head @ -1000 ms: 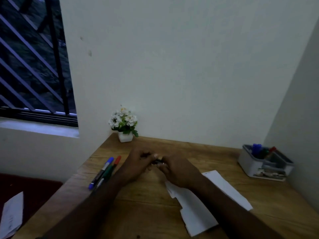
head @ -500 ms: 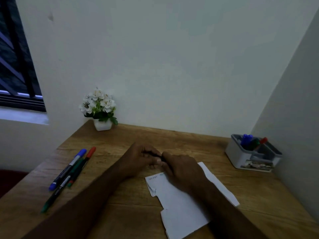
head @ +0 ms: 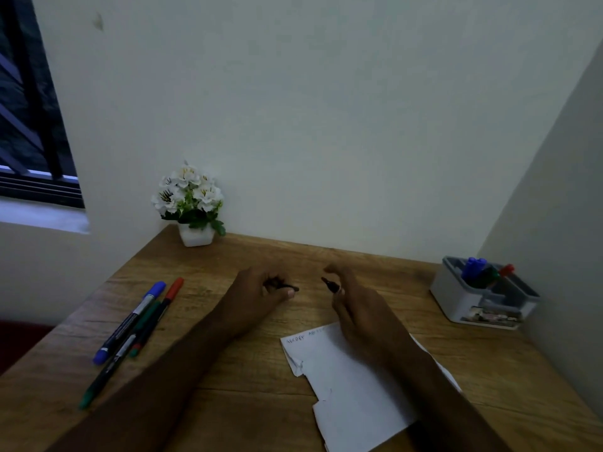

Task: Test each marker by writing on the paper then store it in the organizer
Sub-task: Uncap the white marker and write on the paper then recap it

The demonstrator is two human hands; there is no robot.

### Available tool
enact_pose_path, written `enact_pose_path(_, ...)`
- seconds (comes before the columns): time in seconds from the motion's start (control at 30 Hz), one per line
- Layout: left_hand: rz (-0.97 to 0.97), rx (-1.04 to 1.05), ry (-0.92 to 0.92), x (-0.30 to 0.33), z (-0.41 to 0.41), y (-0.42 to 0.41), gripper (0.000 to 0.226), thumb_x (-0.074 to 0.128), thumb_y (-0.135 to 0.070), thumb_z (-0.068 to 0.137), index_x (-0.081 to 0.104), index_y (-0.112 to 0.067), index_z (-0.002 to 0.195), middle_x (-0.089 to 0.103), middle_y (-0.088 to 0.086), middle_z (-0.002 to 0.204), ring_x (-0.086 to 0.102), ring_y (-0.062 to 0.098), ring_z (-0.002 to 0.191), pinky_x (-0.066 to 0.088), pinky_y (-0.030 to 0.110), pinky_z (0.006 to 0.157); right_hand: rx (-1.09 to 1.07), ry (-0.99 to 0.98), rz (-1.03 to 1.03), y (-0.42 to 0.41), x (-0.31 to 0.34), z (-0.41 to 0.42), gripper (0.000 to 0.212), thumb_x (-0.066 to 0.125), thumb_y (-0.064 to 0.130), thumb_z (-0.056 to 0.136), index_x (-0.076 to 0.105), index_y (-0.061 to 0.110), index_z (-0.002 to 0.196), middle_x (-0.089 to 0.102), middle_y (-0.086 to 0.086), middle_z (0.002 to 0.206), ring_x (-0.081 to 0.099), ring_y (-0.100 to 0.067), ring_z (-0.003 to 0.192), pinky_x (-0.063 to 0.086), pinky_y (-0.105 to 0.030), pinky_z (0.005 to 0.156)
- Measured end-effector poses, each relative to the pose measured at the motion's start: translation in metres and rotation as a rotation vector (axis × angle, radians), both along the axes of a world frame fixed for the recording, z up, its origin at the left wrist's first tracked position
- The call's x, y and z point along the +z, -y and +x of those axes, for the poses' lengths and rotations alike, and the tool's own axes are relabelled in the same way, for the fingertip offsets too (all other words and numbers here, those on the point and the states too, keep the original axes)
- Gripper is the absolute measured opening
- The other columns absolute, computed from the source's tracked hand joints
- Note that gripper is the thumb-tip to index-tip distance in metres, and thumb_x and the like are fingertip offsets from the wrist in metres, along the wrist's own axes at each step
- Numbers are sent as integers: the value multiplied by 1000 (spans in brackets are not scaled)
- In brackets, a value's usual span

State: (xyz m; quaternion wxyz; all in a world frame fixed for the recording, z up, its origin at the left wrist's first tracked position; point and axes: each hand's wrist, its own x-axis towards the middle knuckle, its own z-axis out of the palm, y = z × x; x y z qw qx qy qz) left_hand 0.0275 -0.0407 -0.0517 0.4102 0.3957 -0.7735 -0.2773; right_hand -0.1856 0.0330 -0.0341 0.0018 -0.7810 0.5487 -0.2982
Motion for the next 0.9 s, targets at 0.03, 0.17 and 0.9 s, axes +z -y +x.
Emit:
enact_pose_path(0.03,16,-21,43,-2,-1,0,5,74,-21,83,74,-25,86,71,-10,84,64,2,83,50,20,71,40,44,-37,0,1,-1,39,43,8,101,46,27,135,57,18,89,56,8,74,38,-7,64)
enact_pose_path(0.17,44,-34,182,-8,-3,0,6,76,-27,79,72,-29,82,69,-15,86,62,-1,85,52,27,80,143,495,-22,0,-2,3,32,43,-7,90,68,9,100,69,-1,88,69,-11,73,53,-23,66)
enact_pose_path(0.9,294,-232,655,19,17,-8,86,77,-54,71,33,-44,145,15,-13,161,12,18,148,9,47,120,26,383,254,-22,1,24,30,67,39,80,65,9,79,67,-2,79,64,-14,68,56,-38,60)
